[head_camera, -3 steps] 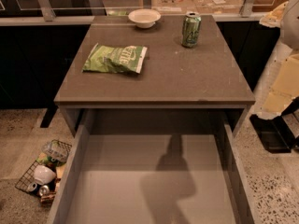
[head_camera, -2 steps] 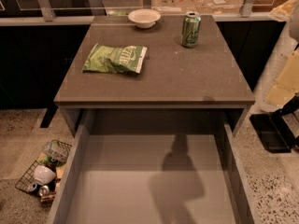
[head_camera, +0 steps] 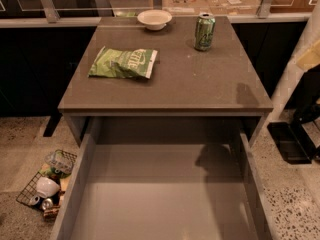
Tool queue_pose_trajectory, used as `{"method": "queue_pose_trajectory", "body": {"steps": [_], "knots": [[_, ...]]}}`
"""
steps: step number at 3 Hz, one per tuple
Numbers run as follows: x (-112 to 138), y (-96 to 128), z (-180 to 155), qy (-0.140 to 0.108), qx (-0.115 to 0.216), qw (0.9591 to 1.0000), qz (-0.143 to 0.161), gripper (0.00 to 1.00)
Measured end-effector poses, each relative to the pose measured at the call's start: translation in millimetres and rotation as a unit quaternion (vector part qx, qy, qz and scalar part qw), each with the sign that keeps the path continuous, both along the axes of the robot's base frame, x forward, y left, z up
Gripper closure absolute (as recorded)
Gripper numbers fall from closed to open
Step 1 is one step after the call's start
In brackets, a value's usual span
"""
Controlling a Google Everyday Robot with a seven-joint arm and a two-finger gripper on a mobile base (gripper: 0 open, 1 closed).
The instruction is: Place green can into top drawer
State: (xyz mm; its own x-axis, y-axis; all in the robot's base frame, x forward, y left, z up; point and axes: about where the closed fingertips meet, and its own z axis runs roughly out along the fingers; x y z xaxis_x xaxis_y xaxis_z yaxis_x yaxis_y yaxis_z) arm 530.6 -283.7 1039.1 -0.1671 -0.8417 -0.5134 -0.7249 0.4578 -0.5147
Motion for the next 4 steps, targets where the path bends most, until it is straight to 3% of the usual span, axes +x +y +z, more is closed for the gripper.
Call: {"method": "queue_pose_trajectory", "body": {"steps": [1,2,3,4], "knots": [[55,1,1,-0.055,0.080,0.9948,0.032,0.00],[94,17,-21,-0.064,0.165,0.9830,0.050,0.00],[109,29,-37,-0.059,0.222,0.9731,0.020,0.00],[113,55,-87,-0.034,0.285,0.9579,-0.012,0.00]]}}
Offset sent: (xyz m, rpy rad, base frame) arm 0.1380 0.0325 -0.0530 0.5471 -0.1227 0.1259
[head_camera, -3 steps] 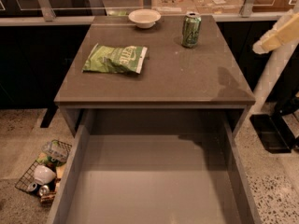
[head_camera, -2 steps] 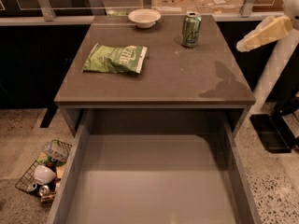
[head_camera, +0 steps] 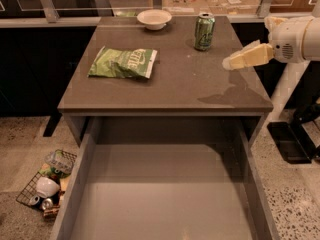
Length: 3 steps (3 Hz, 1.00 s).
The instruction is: Place green can into top drawer
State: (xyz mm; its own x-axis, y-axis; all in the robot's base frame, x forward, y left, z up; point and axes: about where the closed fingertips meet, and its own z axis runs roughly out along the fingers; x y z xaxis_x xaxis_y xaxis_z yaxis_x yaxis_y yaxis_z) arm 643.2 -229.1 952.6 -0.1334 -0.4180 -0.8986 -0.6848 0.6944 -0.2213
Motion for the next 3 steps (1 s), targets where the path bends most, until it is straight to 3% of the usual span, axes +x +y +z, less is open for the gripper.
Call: {"method": "queue_pose_trajectory", "body": {"steps": [1,2,3], "knots": [[1,0,0,0.000,0.001,1.0000,-0.001,0.00],[30,3,-14,-0.004,0.024,0.9992,-0.032,0.00],[73,15,-36,-0.030,0.075,0.9953,-0.054,0.00]]}}
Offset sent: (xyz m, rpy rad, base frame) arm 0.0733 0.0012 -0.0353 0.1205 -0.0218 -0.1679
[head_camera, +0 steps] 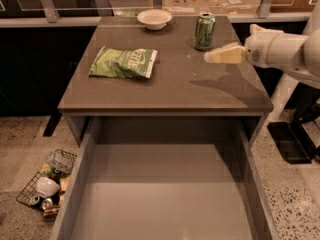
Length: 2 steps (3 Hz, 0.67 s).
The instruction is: Place green can into top drawer
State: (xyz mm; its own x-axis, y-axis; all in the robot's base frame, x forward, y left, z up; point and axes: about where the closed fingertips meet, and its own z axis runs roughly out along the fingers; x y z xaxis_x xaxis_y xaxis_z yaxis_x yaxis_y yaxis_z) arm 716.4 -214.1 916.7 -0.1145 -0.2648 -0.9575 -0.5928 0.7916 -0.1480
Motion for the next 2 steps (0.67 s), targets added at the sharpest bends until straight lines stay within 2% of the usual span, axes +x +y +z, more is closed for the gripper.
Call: {"method": "queue_pose_trajectory", "body": {"steps": [1,2], "knots": [[54,20,-10,-0.056,0.055,0.9968,-0.016,0.00],[92,33,-11,-0.091,0.080,0.9925,-0.017,0.00]]}}
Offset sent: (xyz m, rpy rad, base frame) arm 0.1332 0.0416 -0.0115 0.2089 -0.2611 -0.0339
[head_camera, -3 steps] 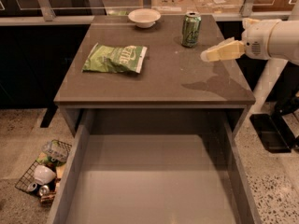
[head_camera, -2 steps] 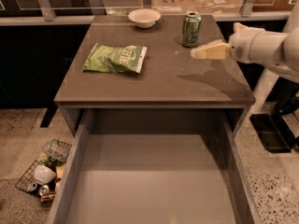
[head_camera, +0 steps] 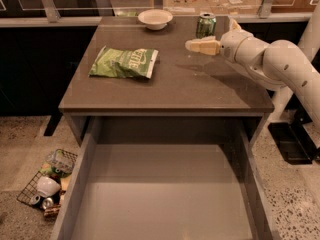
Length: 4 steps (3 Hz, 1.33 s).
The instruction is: Place green can into top drawer
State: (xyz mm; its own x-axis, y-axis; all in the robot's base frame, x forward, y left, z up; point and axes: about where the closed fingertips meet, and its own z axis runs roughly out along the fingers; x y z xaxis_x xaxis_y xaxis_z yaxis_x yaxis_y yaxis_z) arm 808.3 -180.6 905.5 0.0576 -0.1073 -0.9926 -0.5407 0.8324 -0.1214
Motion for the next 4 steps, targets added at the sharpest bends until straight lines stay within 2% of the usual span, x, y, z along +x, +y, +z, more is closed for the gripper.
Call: {"method": "queue_pose_trajectory", "body": {"steps": [1,2,4], "knots": [[15,13,5,-0.005,-0.006,0.9999,0.008,0.00],[22,11,4,0.017,-0.022,0.9995,0.011,0.00],[38,-2,-15,0.064,0.006,0.9975,0.027,0.00]]}}
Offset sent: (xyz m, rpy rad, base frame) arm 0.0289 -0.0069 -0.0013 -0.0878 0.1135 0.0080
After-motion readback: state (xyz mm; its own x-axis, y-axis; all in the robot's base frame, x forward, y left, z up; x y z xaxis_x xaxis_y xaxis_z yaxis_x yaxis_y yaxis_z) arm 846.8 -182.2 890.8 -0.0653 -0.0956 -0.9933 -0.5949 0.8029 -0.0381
